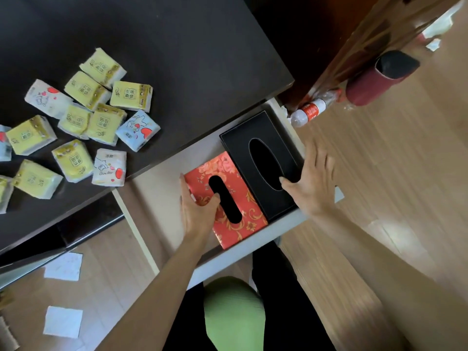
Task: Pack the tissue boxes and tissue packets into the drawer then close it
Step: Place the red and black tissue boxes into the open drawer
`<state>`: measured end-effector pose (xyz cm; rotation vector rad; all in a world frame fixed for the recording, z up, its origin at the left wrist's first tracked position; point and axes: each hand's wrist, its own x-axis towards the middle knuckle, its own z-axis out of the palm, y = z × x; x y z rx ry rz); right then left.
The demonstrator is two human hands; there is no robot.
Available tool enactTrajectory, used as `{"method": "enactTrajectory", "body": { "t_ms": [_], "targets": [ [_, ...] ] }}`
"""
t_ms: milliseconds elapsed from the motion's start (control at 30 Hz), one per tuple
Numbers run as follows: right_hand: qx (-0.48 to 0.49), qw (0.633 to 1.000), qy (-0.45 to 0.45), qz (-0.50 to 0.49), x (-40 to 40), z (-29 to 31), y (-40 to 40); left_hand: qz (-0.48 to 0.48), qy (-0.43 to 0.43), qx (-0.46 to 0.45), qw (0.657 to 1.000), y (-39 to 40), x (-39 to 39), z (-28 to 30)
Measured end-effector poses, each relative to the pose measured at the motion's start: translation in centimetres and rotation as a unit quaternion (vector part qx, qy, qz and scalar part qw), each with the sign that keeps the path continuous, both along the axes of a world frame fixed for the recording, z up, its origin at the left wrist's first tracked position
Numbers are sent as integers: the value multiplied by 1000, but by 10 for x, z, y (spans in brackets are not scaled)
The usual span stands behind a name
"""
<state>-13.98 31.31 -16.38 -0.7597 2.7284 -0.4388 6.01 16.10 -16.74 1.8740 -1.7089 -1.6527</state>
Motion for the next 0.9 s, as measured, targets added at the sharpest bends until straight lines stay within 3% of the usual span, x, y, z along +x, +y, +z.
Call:
{"method": "enactTrajectory", "body": {
  "t_ms": [100,300,400,467,633,733,900],
  "targets": [
    [-3,996,-80,-35,-8,-4,1,3,-10,-11,1000,4,-3,-1],
    [15,1000,-14,-13,-16,-7,4,-29,24,-22,999,13,-18,-1],
    [2,999,-45,-1,-16,-6,6,-60,17,-31,998,15,-17,-1],
    [-29,997,-66,27,-16,-5,8,-69,13,-24,997,12,-15,2],
    [-75,982,33,173,-28,12,-22,-120,-21,-73,990,-12,-16,13],
    [-49,966,-12,253,-36,9,-53,-253,-76,-148,953,-36,-24,12],
    [11,942,67,328,-44,-16,-86,-418,-77,-245,872,-67,-30,-1]
  ]
}}
